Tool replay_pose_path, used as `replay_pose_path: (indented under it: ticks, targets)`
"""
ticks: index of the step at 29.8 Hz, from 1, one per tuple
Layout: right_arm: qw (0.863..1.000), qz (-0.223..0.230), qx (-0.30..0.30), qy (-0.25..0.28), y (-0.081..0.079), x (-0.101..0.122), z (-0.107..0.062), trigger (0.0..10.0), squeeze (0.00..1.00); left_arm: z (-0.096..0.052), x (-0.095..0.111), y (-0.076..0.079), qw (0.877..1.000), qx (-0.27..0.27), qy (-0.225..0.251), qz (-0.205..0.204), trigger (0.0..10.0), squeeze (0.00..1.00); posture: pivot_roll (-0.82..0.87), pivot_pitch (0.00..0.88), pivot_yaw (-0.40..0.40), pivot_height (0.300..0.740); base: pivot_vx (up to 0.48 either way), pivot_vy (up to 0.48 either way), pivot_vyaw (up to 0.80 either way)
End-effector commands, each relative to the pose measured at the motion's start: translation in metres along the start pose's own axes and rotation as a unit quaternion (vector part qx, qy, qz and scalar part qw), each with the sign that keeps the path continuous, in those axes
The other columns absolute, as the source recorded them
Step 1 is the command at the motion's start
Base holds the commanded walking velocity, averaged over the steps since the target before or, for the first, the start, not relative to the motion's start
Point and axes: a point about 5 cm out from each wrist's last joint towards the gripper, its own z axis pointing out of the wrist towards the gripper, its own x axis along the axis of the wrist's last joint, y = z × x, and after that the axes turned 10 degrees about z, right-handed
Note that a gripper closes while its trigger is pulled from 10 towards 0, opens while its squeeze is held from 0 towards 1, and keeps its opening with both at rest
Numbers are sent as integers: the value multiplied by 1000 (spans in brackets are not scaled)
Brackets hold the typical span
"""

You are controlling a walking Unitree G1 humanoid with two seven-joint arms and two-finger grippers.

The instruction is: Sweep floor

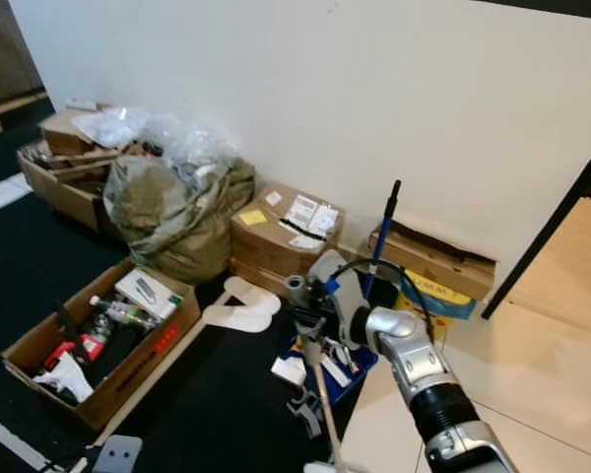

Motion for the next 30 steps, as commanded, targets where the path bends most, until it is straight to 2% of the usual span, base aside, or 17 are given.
replay_pose_path:
  ticks: [1, 3, 7, 12, 16, 20, 24, 30]
  targets:
    - [1000, -15, 15, 16, -3, 4, 1, 10000, 0, -1, -4, -1, 1000, 0, -5, 7, 10000, 0, -38, 75, -69, 740, 0, 0, 0]
    - [998, -22, 44, 35, -10, 4, 5, 10000, 0, -1, -5, -1, 1000, 0, -5, 13, 10000, 0, -33, 88, -69, 740, 0, 0, 0]
    - [997, -36, 61, 42, -14, 4, 7, 10000, 0, -2, -7, -1, 1000, 0, -5, 14, 10000, 0, -28, 103, -72, 740, 0, 0, 0]
    - [991, -74, 82, 75, -18, 13, 12, 10000, 0, -2, -10, -2, 1000, 1, -6, 17, 10000, 0, -15, 130, -76, 740, 0, 0, 0]
    - [989, -79, 84, 89, -20, 16, 15, 10000, 0, -3, -11, -2, 1000, 2, -7, 17, 10000, 0, -8, 137, -78, 740, 0, 0, 0]
    - [982, -120, 82, 122, -28, 27, 24, 10000, 0, -4, -14, -3, 1000, 4, -8, 16, 10000, 0, 5, 153, -83, 740, 0, 0, 0]
    - [980, -132, 82, 124, -29, 28, 26, 10000, 0, -4, -14, -3, 1000, 4, -8, 15, 10000, 0, 6, 155, -83, 740, 0, 0, 0]
    - [976, -177, 45, 121, -29, 35, 36, 10000, 0, -5, -16, -4, 1000, 8, -5, 14, 10000, 0, 15, 163, -88, 740, 0, 0, 0]
